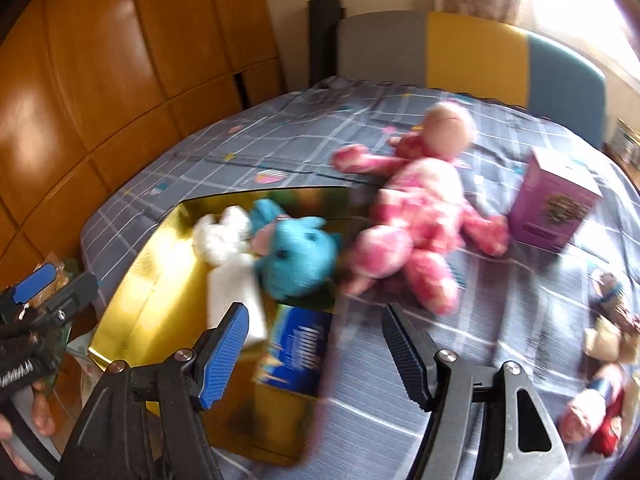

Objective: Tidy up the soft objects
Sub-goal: 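Move both grippers back toward the pink sock roll and red sock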

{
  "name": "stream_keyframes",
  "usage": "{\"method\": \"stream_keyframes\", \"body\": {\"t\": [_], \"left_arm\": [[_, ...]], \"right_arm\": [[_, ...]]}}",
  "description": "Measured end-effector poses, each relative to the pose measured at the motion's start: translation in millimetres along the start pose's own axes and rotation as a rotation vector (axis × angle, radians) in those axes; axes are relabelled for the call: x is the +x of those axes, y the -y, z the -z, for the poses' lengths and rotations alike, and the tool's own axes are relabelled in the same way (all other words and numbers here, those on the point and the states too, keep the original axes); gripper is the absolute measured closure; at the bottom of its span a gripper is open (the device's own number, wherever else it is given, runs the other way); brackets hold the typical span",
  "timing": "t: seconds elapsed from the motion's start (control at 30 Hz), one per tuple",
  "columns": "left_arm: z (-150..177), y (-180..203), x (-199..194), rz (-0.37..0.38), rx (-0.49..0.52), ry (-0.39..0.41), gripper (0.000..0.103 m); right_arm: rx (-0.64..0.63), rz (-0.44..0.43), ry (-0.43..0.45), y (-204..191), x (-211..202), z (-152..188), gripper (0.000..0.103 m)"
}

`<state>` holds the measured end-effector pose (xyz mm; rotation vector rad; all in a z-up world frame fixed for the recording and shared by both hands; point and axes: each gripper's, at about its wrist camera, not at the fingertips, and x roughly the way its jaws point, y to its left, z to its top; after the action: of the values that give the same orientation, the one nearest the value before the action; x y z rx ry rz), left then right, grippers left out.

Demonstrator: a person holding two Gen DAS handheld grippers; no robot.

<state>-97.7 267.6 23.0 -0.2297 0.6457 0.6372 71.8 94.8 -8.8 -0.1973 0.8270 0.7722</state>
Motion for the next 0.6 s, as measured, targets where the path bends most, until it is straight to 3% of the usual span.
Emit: {"method": "stream_keyframes", "body": {"t": [0.3, 0.6], "left_arm": [[-6, 37, -7, 0.098, 0.096, 0.009, 0.000], [-15, 106, -3, 0.286, 0.207, -0.040, 0.000]], "right_arm": [[0.177, 0.215, 0.038, 113, -63, 39, 0.033], [0.511, 0.462, 0.136, 243, -147, 90, 0.033]]}}
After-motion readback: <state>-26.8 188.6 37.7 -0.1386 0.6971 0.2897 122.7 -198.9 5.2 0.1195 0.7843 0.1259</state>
